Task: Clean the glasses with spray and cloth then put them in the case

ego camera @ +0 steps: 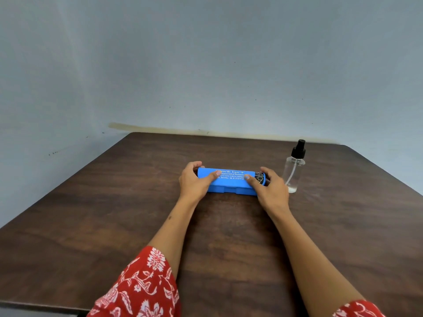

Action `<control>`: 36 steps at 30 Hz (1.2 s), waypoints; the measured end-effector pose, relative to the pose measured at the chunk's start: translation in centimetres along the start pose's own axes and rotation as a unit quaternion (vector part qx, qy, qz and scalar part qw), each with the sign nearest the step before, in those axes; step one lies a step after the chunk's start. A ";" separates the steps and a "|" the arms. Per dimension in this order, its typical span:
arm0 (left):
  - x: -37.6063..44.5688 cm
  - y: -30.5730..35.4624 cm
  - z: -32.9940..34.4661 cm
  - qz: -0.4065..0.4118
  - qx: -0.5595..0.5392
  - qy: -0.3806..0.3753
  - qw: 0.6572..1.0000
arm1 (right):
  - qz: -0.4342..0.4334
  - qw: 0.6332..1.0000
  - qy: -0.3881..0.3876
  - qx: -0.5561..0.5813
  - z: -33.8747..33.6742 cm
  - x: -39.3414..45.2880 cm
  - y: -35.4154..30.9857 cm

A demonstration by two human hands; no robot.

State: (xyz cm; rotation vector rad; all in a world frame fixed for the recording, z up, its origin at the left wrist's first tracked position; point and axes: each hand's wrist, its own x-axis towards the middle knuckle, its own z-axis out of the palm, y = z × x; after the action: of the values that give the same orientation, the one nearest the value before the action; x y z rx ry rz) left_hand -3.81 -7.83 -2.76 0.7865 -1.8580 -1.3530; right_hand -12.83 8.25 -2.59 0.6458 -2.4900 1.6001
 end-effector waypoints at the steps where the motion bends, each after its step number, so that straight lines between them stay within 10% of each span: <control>1: 0.1 0.0 -0.1 0.007 0.013 -0.005 1.000 | -0.004 1.000 -0.007 -0.003 -0.1 0.0 -0.1; 15: -0.1 -0.3 -0.6 0.066 0.099 -0.039 0.992 | -0.019 1.000 -0.017 -0.016 -0.2 -0.2 -0.3; 22: -0.6 -0.3 -0.6 0.082 0.123 -0.027 0.989 | -0.102 0.932 0.339 -0.079 -1.9 -0.9 -0.9; 28: -0.8 0.0 -0.5 0.075 0.113 -0.027 0.990 | 0.120 0.973 0.196 0.022 -3.2 1.1 1.0; 36: -1.6 0.2 -0.4 0.082 0.122 -0.026 0.989 | 0.094 0.976 0.196 -0.015 -2.9 0.1 1.0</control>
State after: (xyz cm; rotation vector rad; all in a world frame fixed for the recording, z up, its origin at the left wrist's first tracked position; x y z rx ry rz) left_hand -2.58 -6.67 -2.75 0.7064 -2.1065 -1.0669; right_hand -13.75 11.15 -2.12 0.0768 -2.3250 1.5616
